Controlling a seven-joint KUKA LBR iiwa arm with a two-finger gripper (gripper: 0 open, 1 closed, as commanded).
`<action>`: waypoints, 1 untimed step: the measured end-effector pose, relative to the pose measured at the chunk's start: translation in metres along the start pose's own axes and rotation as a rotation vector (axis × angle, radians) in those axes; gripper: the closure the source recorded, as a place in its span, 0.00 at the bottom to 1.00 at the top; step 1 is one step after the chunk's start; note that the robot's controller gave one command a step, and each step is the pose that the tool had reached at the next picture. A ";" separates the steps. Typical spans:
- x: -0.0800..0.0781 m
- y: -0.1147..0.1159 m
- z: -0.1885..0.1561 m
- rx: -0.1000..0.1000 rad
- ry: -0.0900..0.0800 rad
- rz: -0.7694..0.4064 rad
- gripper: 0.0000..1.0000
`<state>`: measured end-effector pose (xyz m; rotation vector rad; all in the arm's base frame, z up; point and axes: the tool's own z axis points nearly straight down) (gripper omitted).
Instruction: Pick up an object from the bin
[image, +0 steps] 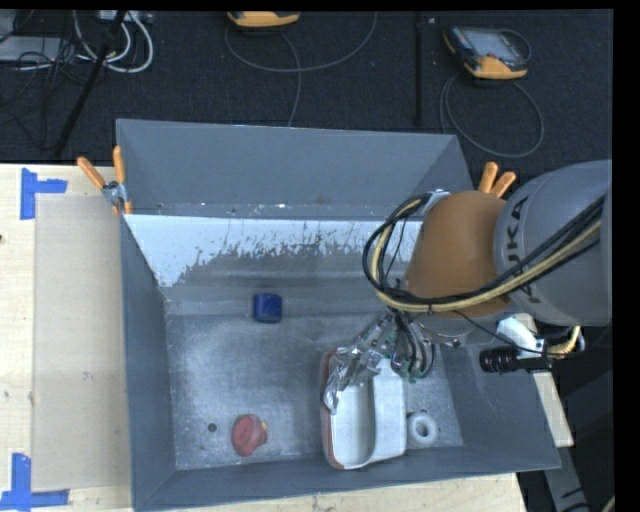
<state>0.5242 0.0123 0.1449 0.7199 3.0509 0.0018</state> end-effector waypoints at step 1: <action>-0.001 0.001 -0.001 0.001 0.002 -0.002 1.00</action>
Offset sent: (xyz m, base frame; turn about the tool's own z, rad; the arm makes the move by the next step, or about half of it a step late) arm 0.0001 -0.0001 0.0011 0.0000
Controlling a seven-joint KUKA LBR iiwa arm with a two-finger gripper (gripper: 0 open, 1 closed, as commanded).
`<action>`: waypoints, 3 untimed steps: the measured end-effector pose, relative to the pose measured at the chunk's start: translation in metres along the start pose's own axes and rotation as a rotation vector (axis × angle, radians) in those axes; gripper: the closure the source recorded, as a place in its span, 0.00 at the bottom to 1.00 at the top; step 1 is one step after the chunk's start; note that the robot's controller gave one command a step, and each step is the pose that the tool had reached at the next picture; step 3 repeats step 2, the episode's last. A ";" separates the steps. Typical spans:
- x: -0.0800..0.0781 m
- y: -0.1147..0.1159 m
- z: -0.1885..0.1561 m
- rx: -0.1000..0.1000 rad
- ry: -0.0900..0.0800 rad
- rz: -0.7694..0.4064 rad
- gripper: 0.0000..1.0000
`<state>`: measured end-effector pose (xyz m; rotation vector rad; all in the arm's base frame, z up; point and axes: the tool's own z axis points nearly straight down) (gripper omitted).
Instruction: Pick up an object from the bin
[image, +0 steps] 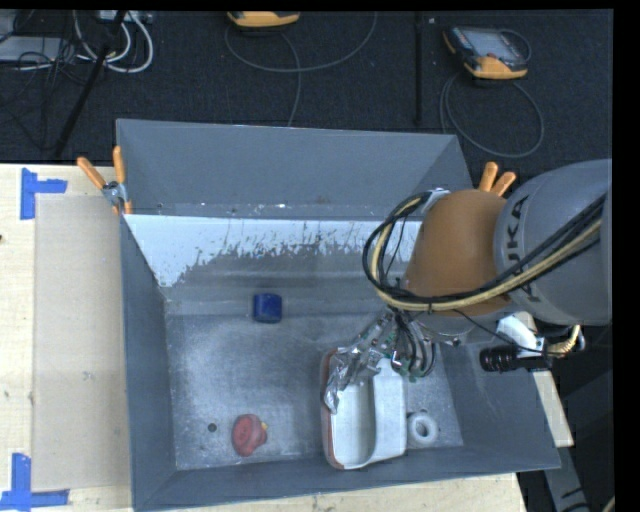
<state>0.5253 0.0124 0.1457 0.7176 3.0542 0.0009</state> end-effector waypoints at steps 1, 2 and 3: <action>-0.001 0.000 -0.029 0.001 0.003 -0.003 1.00; -0.001 0.000 -0.028 0.003 0.005 -0.006 1.00; -0.001 0.000 -0.028 0.003 0.005 -0.006 1.00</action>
Offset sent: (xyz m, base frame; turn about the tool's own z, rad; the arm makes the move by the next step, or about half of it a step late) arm 0.0001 -0.0001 0.0285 0.0000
